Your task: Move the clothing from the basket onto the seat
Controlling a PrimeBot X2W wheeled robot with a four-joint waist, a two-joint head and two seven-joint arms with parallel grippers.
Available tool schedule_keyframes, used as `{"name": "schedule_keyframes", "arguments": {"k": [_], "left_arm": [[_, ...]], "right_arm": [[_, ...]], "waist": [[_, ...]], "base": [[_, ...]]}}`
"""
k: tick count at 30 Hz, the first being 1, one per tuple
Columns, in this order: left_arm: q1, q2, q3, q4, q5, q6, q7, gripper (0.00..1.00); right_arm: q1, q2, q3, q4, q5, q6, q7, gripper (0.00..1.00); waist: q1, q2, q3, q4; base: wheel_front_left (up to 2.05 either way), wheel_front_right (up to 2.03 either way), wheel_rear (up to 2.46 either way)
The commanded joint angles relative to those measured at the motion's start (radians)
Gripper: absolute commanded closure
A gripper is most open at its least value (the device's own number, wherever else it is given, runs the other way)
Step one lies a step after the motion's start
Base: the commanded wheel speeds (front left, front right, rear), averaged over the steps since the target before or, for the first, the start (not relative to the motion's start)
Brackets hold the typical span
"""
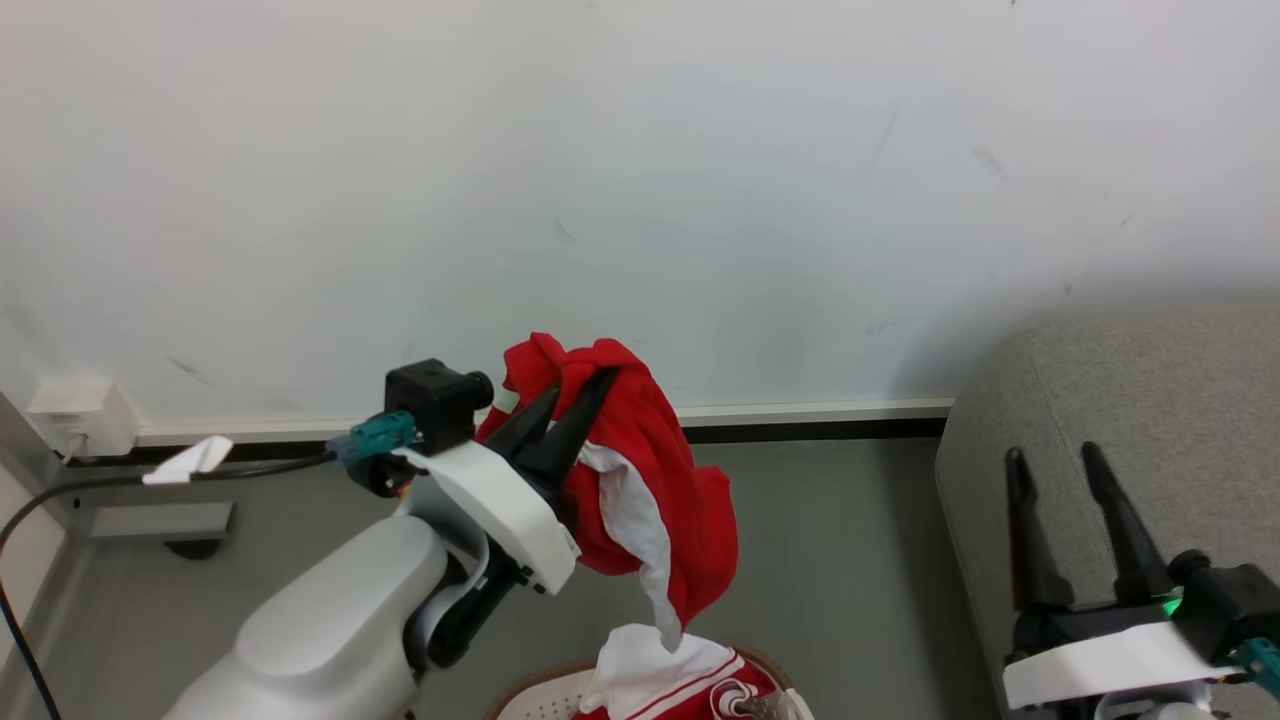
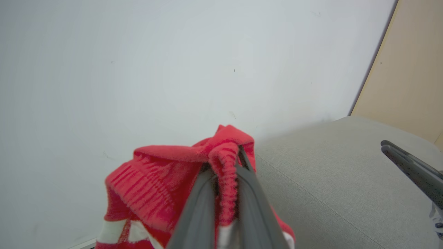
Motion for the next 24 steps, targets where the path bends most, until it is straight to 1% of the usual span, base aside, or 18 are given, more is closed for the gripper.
{"name": "schedule_keyframes", "arguments": {"k": [1, 6, 9, 12, 16, 20, 23, 24], "left_arm": [[-0.007, 0.01, 0.006, -0.01, 0.012, 0.006, -0.002, 1.0], [-0.004, 0.026, 0.018, -0.044, 0.005, 0.024, 0.003, 1.0], [0.002, 0.031, 0.019, -0.056, 0.004, 0.031, 0.003, 1.0], [0.005, 0.03, 0.021, -0.064, 0.003, 0.036, 0.002, 1.0], [-0.006, 0.016, 0.018, -0.068, 0.005, 0.038, 0.002, 1.0], [-0.018, -0.005, 0.006, -0.063, 0.01, 0.032, 0.005, 1.0], [-0.022, -0.027, -0.006, -0.058, 0.014, 0.025, 0.004, 1.0], [-0.025, -0.036, -0.011, -0.056, 0.014, 0.023, 0.004, 1.0]], "right_arm": [[0.018, -0.001, 0.013, 0.0, 0.008, -0.002, -0.002, 0.0], [0.031, 0.001, 0.058, -0.007, 0.019, -0.002, -0.002, 0.0], [0.03, -0.001, 0.107, -0.02, 0.027, -0.002, -0.002, 0.0], [0.018, -0.014, 0.225, -0.023, 0.055, -0.002, -0.002, 0.0], [-0.021, -0.026, 0.376, 0.014, 0.085, -0.002, -0.003, 0.0], [-0.068, -0.028, 0.523, 0.072, 0.096, -0.002, -0.002, 0.0], [-0.113, -0.027, 0.613, 0.127, 0.111, -0.002, -0.003, 0.0], [-0.125, -0.026, 0.624, 0.149, 0.113, -0.002, -0.003, 0.0]], "waist": [[0.0002, -0.0001, -0.003, 0.001], [0.0002, -0.0001, -0.009, 0.0], [0.0002, -0.0001, -0.011, -0.002], [0.0002, -0.0001, -0.01, -0.003], [0.0002, -0.0001, -0.009, 0.008], [0.0002, -0.0001, -0.011, 0.027], [0.0002, -0.0001, -0.018, 0.049], [0.0002, -0.0001, -0.021, 0.059]], "base": [[0.0, 0.0, 0.0], [0.0, 0.0, 0.0], [0.0, 0.0, 0.0], [0.0, 0.0, 0.0], [0.0, 0.0, 0.0], [0.0, 0.0, 0.0], [0.0, 0.0, 0.0], [0.0, 0.0, 0.0]]}}
